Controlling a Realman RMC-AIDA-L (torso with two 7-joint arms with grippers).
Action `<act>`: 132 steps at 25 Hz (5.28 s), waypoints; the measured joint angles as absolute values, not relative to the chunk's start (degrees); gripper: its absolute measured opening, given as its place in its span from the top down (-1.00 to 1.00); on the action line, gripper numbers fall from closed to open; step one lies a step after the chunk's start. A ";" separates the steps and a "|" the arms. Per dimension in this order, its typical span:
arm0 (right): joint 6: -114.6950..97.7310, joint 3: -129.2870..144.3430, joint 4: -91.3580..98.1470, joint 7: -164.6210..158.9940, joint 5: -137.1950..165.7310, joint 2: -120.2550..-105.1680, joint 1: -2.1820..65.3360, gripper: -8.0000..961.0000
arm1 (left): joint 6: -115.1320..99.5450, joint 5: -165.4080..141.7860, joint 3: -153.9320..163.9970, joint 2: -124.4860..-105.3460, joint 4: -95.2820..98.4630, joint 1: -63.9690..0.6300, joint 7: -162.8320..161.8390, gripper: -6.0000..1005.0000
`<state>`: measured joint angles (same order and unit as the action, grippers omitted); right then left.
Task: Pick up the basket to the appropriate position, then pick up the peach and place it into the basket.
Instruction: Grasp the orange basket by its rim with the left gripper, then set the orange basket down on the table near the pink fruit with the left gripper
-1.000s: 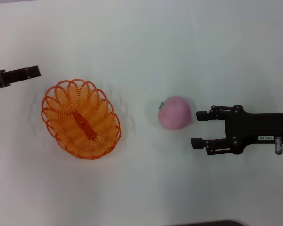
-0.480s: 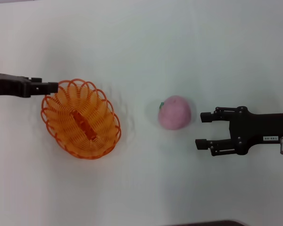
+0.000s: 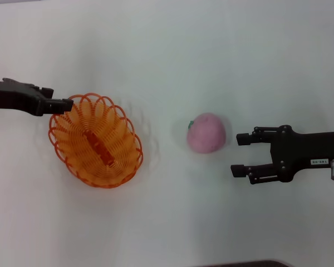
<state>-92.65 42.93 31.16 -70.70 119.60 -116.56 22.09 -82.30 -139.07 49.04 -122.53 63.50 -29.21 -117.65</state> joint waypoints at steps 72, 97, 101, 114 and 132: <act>-93.49 42.45 31.91 -70.57 119.73 -116.72 22.50 -0.77 | -79.43 -145.57 54.04 -122.95 62.60 -30.73 -131.12 0.78; -91.70 39.40 31.99 -72.14 119.44 -117.27 22.75 -0.77 | -81.68 -136.57 50.70 -124.63 64.57 -23.33 -152.92 0.85; -91.54 36.99 31.99 -72.13 119.38 -117.60 22.82 -0.77 | -77.57 -133.45 54.98 -124.63 65.54 -20.46 -154.89 0.85; -91.33 32.97 32.71 -72.04 119.26 -117.61 22.99 -0.77 | -61.32 -120.73 67.91 -124.63 65.33 -11.78 -156.90 0.85; -91.24 31.12 32.70 -72.07 119.29 -117.77 23.03 -0.77 | -56.28 -119.80 76.36 -124.63 70.31 -5.34 -159.64 0.85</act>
